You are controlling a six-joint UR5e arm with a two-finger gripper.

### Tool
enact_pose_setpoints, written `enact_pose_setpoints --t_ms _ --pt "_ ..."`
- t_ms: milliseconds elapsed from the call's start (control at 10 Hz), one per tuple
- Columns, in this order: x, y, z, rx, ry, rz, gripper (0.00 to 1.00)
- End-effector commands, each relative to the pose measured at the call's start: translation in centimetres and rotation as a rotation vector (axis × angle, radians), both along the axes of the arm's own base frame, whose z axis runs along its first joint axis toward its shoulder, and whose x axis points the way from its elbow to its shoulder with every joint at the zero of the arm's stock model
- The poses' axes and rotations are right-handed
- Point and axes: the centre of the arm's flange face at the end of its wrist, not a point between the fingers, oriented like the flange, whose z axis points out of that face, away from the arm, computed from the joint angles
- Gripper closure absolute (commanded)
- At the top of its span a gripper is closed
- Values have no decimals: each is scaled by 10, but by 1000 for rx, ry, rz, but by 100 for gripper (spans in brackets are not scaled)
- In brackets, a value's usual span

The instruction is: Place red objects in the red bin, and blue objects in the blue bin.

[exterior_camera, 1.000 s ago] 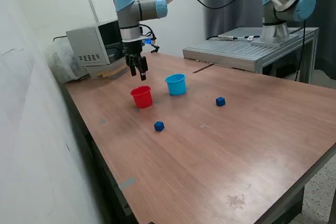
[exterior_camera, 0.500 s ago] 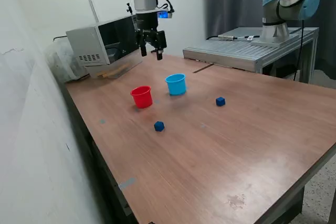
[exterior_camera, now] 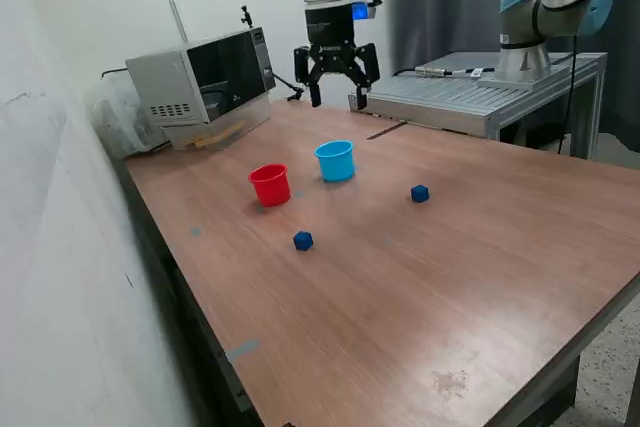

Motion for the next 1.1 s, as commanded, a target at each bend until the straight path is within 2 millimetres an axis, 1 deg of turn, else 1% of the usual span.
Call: enact_pose_setpoints --t_ms 0,100,200,300,400,500,700,800,900,1000 --pt "-35 -11 -12 -22 25 91 0" --pt "-52 -5 -26 -22 24 87 0" --pt "-67 7 -41 -20 20 88 0" --pt "-81 14 -62 -17 11 86 0" --pt "-91 26 -90 -21 -13 69 0" --pt "-93 26 -111 -22 -38 69 0" --pt "-104 26 -143 -25 -51 60 0" --pt "-113 26 -152 -26 -28 54 0" --pt "-122 26 -154 -28 -7 53 0" --pt "-125 24 -159 -44 -3 56 0"
